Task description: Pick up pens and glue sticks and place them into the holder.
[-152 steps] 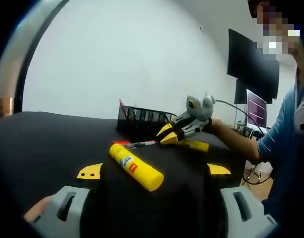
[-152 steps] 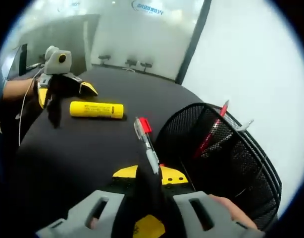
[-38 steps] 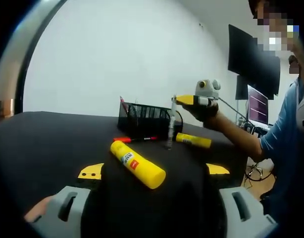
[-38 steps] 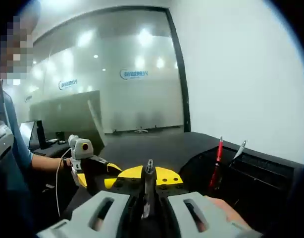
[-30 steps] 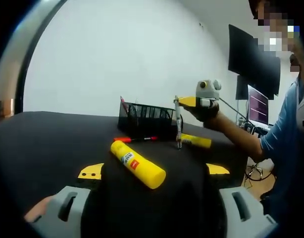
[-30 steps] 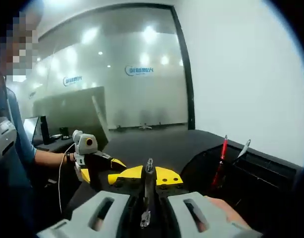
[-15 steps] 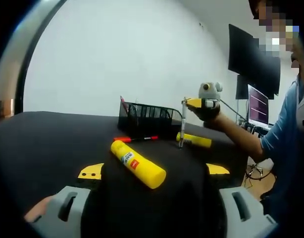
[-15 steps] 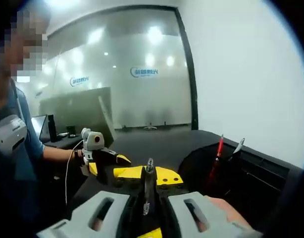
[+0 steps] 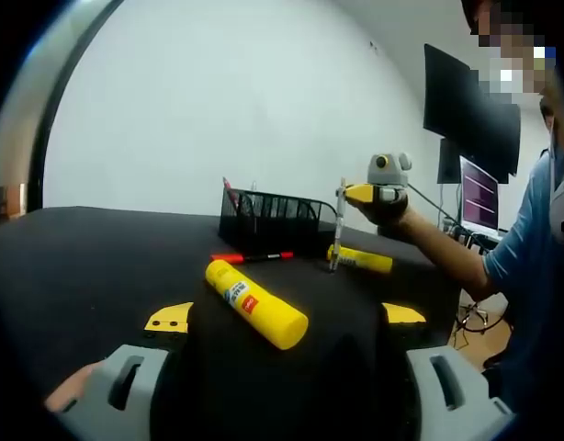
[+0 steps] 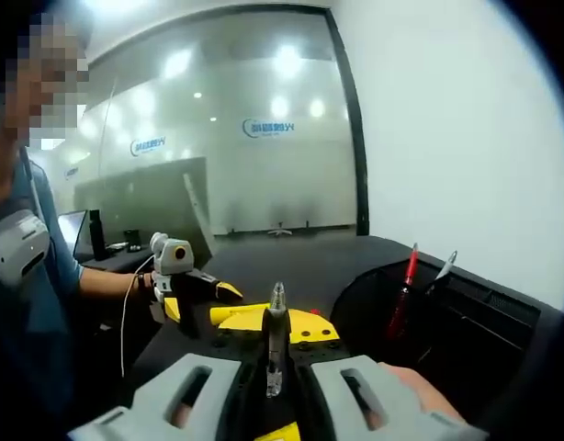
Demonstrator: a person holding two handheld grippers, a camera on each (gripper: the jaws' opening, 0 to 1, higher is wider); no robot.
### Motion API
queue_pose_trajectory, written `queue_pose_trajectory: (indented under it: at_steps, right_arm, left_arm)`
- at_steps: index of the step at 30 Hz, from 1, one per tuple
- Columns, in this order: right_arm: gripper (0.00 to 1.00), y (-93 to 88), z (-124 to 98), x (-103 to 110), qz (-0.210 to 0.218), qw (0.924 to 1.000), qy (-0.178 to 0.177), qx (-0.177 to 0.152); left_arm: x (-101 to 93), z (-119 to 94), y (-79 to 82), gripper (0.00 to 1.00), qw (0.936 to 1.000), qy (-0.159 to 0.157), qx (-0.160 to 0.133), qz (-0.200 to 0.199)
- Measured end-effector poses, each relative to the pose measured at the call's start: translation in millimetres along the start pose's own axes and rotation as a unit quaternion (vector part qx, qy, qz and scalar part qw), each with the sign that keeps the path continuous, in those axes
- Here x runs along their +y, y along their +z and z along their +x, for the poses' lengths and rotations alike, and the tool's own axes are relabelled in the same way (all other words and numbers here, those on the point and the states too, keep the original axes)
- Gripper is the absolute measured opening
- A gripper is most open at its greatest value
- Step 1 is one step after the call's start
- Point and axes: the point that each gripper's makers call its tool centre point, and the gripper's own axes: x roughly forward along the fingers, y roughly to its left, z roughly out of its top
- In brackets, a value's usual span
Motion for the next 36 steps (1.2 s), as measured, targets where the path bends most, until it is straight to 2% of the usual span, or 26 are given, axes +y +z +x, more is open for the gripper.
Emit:
queue_pose_trajectory:
  at_steps: [5, 9, 15, 21, 25, 29, 33, 36]
  right_arm:
    - [0.04, 19.3, -2.0, -2.5, 0.008, 0.9994, 0.004, -0.032]
    - [0.04, 45.2, -4.8, -9.1, 0.009, 0.9986, 0.001, -0.053]
    - [0.04, 85.1, 0.6, -12.5, -0.027, 0.9980, 0.005, -0.057]
    - [0.04, 110.4, 12.3, -22.6, -0.048, 0.9969, -0.005, -0.062]
    - [0.04, 123.3, 15.4, -38.0, -0.057, 0.9949, -0.025, -0.080]
    - [0.04, 134.0, 15.7, -60.8, -0.034, 0.9910, -0.064, -0.112]
    - [0.04, 128.1, 17.2, -86.3, -0.038, 0.9846, -0.128, -0.112]
    - [0.04, 125.2, 16.1, -96.8, -0.042, 0.9806, -0.154, -0.114]
  left_arm:
    - [-1.2, -0.3, 1.7, 0.76, 1.0000, -0.001, -0.005, -0.003]
    - [-2.9, -0.6, 2.5, 0.76, 1.0000, -0.001, -0.009, -0.003]
    - [-3.9, -0.8, 2.6, 0.76, 0.9999, -0.002, -0.011, -0.004]
    - [-4.5, -0.1, 1.6, 0.76, 0.9999, 0.000, -0.010, -0.006]
    - [-4.8, 0.4, 0.8, 0.76, 0.9999, 0.002, -0.008, -0.006]
    - [-2.7, -0.4, 2.2, 0.76, 0.9999, 0.001, -0.011, -0.009]
    - [-3.6, -0.5, 2.0, 0.76, 0.9999, 0.001, -0.011, -0.008]
    - [-4.3, -0.2, 0.9, 0.76, 1.0000, 0.001, -0.009, -0.004]
